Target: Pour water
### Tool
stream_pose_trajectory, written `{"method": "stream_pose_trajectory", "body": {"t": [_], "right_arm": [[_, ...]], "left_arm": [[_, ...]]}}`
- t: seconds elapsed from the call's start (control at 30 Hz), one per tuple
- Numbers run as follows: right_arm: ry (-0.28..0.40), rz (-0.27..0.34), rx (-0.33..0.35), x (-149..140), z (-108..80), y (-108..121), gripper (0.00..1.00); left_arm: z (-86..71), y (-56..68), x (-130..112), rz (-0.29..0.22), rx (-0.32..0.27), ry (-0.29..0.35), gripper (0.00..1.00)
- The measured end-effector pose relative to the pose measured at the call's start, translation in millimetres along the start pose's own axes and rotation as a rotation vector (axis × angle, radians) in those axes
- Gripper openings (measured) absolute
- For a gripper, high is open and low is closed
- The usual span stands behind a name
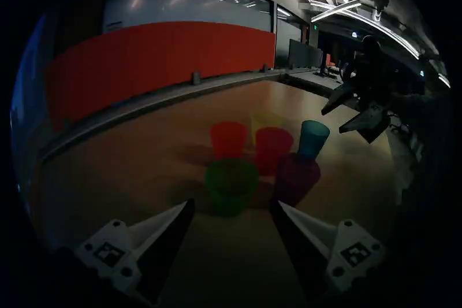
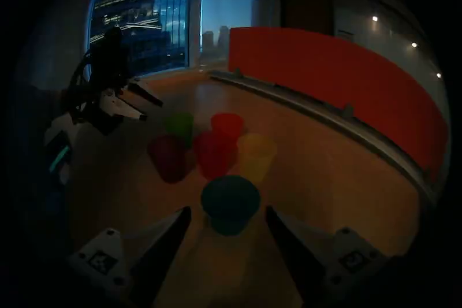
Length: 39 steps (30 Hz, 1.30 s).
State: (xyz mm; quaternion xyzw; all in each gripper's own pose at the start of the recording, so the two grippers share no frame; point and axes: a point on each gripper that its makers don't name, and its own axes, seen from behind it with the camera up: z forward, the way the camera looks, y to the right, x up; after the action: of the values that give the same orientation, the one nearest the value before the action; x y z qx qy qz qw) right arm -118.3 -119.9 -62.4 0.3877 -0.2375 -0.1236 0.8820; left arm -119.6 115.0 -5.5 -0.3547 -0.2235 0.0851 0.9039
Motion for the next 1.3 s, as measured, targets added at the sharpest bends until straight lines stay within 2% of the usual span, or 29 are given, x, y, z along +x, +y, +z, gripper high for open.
{"method": "stream_pose_trajectory", "body": {"t": [0.37, 0.8, 1.17, 1.3], "right_arm": [[-0.043, -0.004, -0.004, -21.9, 22.6, 2.3, 0.98], [-0.065, -0.008, 0.005, -26.5, 49.1, 5.0, 0.98], [-0.063, -0.010, 0.015, -22.2, 61.2, 5.1, 0.98], [-0.064, -0.009, 0.017, -22.6, 63.1, 5.4, 0.98]], "left_arm": [[20.1, -3.8, -17.1, -0.017, -0.023, -0.050, 0.96], [53.8, -3.3, -19.1, -0.030, -0.063, -0.091, 0.96], [72.9, -5.3, -12.9, -0.045, -0.080, -0.083, 0.96], [77.0, -1.4, -8.8, -0.040, -0.090, -0.079, 0.96]]}}
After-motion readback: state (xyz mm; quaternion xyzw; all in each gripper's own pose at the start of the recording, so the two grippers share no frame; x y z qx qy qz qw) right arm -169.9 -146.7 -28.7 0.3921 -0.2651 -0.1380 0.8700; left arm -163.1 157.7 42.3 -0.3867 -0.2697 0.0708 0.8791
